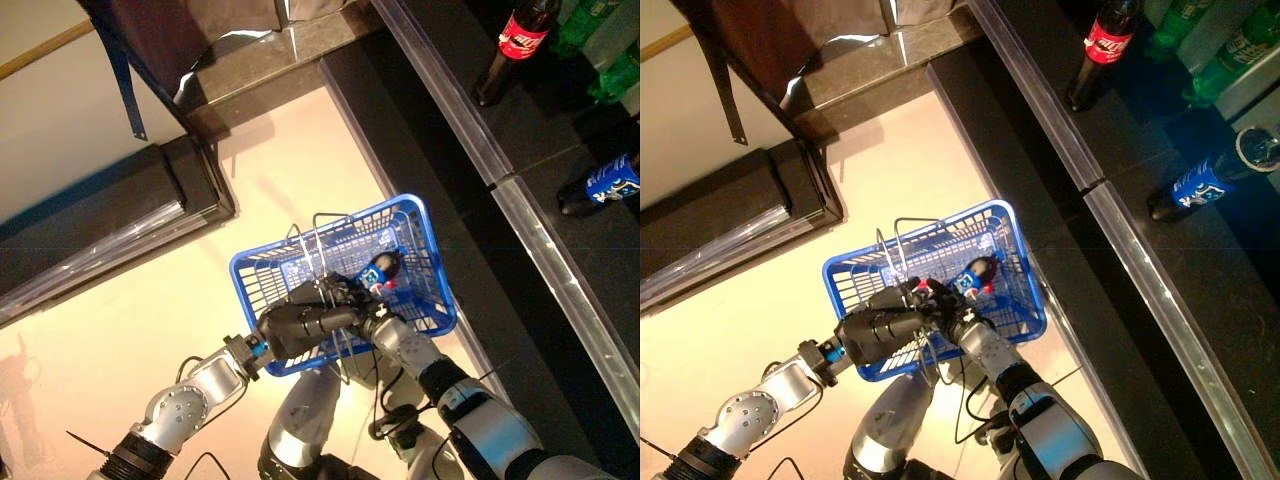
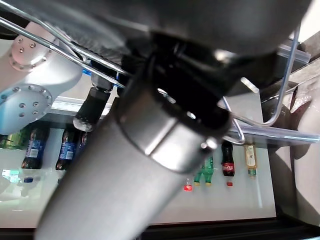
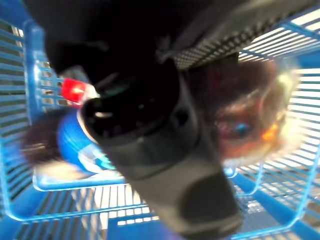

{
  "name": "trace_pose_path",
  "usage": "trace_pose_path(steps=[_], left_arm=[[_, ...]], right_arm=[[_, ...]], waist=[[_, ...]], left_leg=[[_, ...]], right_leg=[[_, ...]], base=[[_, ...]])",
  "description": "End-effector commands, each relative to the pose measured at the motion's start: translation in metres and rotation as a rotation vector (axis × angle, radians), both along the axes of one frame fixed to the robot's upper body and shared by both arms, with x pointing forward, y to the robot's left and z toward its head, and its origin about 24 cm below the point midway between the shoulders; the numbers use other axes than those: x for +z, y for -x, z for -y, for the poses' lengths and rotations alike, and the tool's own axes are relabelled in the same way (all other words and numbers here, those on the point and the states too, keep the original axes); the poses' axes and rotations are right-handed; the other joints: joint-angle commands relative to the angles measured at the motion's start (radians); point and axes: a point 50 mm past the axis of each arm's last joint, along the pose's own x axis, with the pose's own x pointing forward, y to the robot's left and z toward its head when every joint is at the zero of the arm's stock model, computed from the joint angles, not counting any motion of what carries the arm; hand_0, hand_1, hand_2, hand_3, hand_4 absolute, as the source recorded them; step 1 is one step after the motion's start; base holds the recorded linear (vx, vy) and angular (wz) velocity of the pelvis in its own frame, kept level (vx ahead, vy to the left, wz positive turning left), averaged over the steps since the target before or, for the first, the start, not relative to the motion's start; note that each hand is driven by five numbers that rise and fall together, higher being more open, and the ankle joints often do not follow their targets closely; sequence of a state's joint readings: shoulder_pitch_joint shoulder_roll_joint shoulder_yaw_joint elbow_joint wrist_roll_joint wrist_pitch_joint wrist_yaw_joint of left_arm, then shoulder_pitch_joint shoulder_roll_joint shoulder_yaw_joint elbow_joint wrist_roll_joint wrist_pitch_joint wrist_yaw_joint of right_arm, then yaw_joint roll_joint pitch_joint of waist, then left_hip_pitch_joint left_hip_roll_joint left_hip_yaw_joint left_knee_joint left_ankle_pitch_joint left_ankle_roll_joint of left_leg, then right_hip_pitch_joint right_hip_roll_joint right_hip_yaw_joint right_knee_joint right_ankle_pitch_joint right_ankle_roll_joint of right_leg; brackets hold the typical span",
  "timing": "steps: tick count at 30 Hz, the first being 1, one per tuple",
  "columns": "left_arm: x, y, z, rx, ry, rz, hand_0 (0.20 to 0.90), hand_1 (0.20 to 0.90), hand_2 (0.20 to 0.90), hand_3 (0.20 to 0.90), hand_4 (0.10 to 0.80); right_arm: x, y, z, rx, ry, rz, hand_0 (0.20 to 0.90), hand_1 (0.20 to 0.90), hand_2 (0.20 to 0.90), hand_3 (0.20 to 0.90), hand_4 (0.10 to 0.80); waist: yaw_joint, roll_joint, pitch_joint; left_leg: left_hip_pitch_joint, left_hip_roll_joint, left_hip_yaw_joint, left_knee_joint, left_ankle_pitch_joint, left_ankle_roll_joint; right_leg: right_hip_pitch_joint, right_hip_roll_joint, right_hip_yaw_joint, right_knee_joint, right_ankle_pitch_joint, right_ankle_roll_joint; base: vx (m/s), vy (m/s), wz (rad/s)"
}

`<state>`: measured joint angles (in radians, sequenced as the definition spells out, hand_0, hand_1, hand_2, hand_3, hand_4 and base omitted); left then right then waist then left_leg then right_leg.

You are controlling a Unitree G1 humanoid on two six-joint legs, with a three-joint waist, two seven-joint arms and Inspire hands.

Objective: Pick up the drink and place into the basket.

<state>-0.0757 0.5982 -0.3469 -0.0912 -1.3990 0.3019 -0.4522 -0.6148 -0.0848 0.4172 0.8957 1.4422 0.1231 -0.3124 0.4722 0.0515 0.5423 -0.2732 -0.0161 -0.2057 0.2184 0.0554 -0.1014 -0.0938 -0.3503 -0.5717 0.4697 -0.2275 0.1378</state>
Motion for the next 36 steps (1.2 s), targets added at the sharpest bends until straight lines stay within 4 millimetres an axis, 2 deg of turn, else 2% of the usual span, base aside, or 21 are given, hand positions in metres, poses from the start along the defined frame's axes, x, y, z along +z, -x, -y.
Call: trace_pose_path(steps=[1,10,18,19,20,24,25,31,36], left_arm=[[0.137,0.046,0.053,-0.476,0.587,0.617,0.3,0.3,0.3,0.2,0.1],[0.136,0.048,0.048,-0.445,0.581,0.633,0.3,0.3,0.3,0.2,0.1],[0.13,0.048,0.038,-0.379,0.557,0.662,0.3,0.3,0.3,0.2,0.1],[0.128,0.047,0.034,-0.34,0.545,0.67,0.3,0.3,0.3,0.2,0.1],[0.128,0.047,0.033,-0.331,0.542,0.67,0.3,0.3,0.3,0.2,0.1],[0.122,0.043,0.025,-0.248,0.524,0.684,0.3,0.3,0.3,0.2,0.1],[0.12,0.042,0.021,-0.219,0.523,0.691,0.3,0.3,0.3,0.2,0.1],[0.111,0.038,0.006,-0.084,0.501,0.688,0.3,0.3,0.3,0.2,0.1],[0.104,0.032,-0.009,0.081,0.429,0.703,0.3,0.3,0.3,0.2,0.1]], right_arm=[[0.066,-0.029,-0.038,0.099,-0.127,0.298,0.9,0.9,0.9,0.9,0.8],[0.081,-0.023,-0.035,0.118,-0.108,0.45,0.9,0.9,0.9,0.9,0.8],[0.105,-0.002,-0.038,0.205,-0.036,0.684,0.9,0.9,0.9,0.9,0.8],[0.114,0.008,-0.036,0.235,-0.036,0.774,0.9,0.9,0.9,0.9,0.8],[0.115,0.01,-0.035,0.238,-0.034,0.789,0.9,0.9,0.9,0.9,0.8],[0.122,0.025,-0.021,0.26,-0.015,0.888,0.9,0.9,0.9,0.9,0.8],[0.123,0.033,-0.013,0.259,-0.004,0.913,0.9,0.9,0.9,0.9,0.8],[0.126,0.06,0.019,0.23,-0.039,1.032,0.9,0.9,0.9,0.9,0.8],[0.137,0.079,0.031,0.235,-0.042,1.147,0.9,0.9,0.9,0.9,0.8]], waist=[[-0.012,0.032,-0.034],[-0.034,0.014,-0.023],[-0.06,-0.013,-0.022],[-0.071,-0.024,-0.022],[-0.074,-0.026,-0.022],[-0.097,-0.045,-0.022],[-0.105,-0.047,-0.022],[-0.151,-0.081,-0.022],[-0.195,-0.103,-0.037]], left_leg=[[0.012,-0.068,0.051,-0.004,-0.024,0.103],[0.013,-0.057,0.065,-0.012,-0.026,0.107],[0.011,-0.045,0.08,-0.026,-0.027,0.11],[0.012,-0.039,0.087,-0.032,-0.027,0.111],[0.012,-0.038,0.088,-0.032,-0.027,0.111],[0.012,-0.029,0.104,-0.035,-0.029,0.114],[-0.001,-0.022,0.113,-0.037,-0.006,0.119],[0.019,0.001,0.148,-0.05,-0.012,0.119],[0.046,0.022,0.181,-0.059,-0.019,0.114]], right_leg=[[-0.055,0.032,0.019,0.031,0.122,-0.021],[-0.063,0.036,0.031,0.023,0.133,-0.015],[-0.071,0.046,0.042,0.007,0.156,-0.002],[-0.074,0.052,0.046,0.004,0.161,0.002],[-0.074,0.052,0.047,0.003,0.162,0.003],[-0.084,0.059,0.061,0.007,0.176,0.011],[-0.091,0.068,0.052,-0.006,0.201,-0.002],[-0.082,0.094,0.082,-0.033,0.216,0.007],[-0.069,0.117,0.116,-0.065,0.217,0.012]], base=[[0.0,0.0,0.0],[0.0,0.0,0.0],[-0.009,-0.003,-0.01],[0.0,0.0,0.0],[-0.045,-0.01,0.0],[-0.05,-0.002,-0.04],[-0.117,-0.001,-0.06],[-0.06,-0.033,-0.15],[-0.052,-0.035,-0.14]])
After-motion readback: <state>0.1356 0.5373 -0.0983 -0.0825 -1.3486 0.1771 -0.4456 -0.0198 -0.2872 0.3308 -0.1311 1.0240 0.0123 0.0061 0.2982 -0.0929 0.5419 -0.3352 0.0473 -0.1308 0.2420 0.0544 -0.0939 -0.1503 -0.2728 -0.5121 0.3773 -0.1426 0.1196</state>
